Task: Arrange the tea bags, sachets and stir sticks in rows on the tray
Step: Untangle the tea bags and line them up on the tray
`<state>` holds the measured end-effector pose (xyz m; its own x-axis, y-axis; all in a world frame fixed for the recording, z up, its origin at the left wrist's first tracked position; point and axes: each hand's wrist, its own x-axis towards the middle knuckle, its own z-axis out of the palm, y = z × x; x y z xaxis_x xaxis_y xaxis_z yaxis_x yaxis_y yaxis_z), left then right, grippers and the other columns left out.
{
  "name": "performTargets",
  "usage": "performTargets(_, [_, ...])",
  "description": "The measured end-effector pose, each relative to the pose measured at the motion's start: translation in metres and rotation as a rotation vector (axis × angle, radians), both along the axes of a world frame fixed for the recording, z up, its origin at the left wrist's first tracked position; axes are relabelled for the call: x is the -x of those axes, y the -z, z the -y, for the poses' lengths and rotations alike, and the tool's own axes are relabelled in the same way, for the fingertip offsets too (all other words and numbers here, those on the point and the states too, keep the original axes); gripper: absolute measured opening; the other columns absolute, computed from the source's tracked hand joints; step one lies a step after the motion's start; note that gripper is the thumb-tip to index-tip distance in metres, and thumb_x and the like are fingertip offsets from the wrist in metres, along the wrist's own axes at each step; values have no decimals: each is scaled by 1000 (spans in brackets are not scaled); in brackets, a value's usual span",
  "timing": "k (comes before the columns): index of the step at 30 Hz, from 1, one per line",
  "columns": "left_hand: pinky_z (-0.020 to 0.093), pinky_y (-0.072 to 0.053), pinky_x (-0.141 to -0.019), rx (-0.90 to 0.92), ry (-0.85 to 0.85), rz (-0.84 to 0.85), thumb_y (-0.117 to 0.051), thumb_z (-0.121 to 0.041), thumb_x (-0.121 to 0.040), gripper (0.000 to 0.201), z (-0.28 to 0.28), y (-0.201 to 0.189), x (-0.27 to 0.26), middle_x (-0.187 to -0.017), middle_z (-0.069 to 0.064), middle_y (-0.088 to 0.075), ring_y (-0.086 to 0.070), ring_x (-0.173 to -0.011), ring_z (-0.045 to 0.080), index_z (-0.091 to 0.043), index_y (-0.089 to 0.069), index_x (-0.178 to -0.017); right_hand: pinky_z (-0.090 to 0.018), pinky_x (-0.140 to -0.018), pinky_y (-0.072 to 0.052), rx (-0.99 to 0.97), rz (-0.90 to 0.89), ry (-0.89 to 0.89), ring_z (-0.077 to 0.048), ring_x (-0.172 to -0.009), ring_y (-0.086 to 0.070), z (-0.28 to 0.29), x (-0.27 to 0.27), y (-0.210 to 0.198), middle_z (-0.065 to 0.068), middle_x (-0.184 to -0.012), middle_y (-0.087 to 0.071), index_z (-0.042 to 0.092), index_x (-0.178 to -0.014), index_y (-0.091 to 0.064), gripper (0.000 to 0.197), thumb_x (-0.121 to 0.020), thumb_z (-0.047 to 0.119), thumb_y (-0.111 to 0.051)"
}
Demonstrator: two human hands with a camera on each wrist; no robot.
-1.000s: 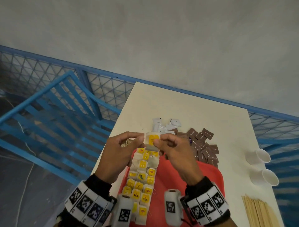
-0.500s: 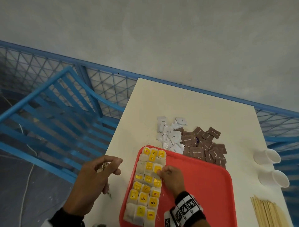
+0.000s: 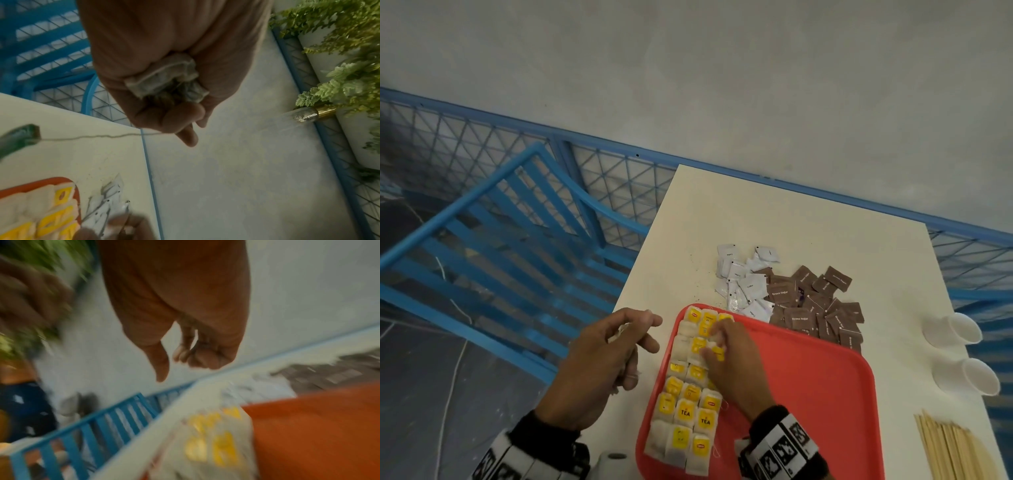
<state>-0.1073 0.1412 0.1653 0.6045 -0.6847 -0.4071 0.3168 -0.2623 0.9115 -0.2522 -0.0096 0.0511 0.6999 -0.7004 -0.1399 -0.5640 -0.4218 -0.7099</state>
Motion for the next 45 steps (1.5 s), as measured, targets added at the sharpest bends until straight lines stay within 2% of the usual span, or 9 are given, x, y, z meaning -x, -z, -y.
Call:
performTargets(3, [23, -32, -47, 44, 87, -20, -61, -44, -79, 28, 12, -7, 9, -76, 10, -63, -40, -46, 13, -24, -75, -93, -27, -99, -39, -77, 43, -462, -8, -120, -40, -20, -10, -45, 6, -134, -42, 32, -137, -44, 57, -85, 30, -69])
performTargets(7, [17, -28, -37, 154, 36, -150, -60, -37, -80, 33, 22, -19, 12, -64, 4, -54, -35, -44, 11, -16, -71, -103, -34, -91, -46, -193, 159, -713, -22, -108, -55, -36, -8, -78, -7, -123, -60, 14, -114, -66, 22, -95, 25, -63])
performTargets(15, [13, -26, -24, 214, -275, -633, -57, -26, -89, 16, 20, 25, 18, -59, -2, -48, -39, -39, 3, -13, -60, -98, -16, -66, -46, -548, 88, -520, -3, -68, -60, -17, 69, -147, 6, -76, -66, 12, -85, -67, 27, -103, 19, -48])
performTargets(20, [12, -27, -28, 157, -180, -674, -60, -28, -90, 19, 42, 55, 50, -61, -1, -49, -43, -40, 6, -10, -62, -99, -23, -68, -48, -660, 187, -529, -11, -69, -61, -5, 87, -180, 0, -87, -71, 16, -100, -68, 24, -104, 20, -45])
performTargets(28, [30, -48, -64, 139, 292, -619, -67, -33, -91, 32, 91, 61, 112, -79, 14, -67, -57, -69, 32, -3, -67, -105, -29, -65, -48, -772, 374, -449, -21, -72, -66, 30, 109, -207, -15, -100, -74, 6, -121, -61, 32, -101, 19, -39])
performTargets(32, [13, -30, -32, 55, 255, -728, -62, -36, -94, 29, 107, 67, 121, -64, 4, -54, -46, -44, 8, -8, -61, -97, -29, -61, -50, -707, 451, -360, -24, -64, -63, 54, 137, -230, -21, -99, -73, 12, -119, -65, 32, -98, 19, -42])
performTargets(39, [18, -22, -39, 89, 275, -110, -75, -60, -76, 49, 118, 31, 120, -50, -3, -38, -27, -41, 10, -19, -51, -62, -27, -57, -49, -613, 441, -209, -20, -58, -57, 77, 173, -247, -22, -98, -71, 13, -114, -68, 36, -91, 36, -55])
performTargets(42, [20, -44, -57, 218, 399, 227, -83, -39, -76, 26, 130, 3, 126, -67, -17, -61, -55, -57, -1, -27, -72, -96, -23, -55, -46, -585, 416, -167, -18, -56, -53, 79, 182, -251, -24, -92, -71, 13, -112, -68, 29, -100, 31, -50])
performTargets(45, [21, -45, -98, 331, 608, 389, -87, -32, -72, 57, 148, -17, 138, -110, -13, -65, -60, -108, -1, -38, -64, -124, -22, -51, -43, -579, 398, -175, -20, -53, -50, 81, 188, -256, -25, -87, -71, 11, -111, -67, 29, -97, 23, -44])
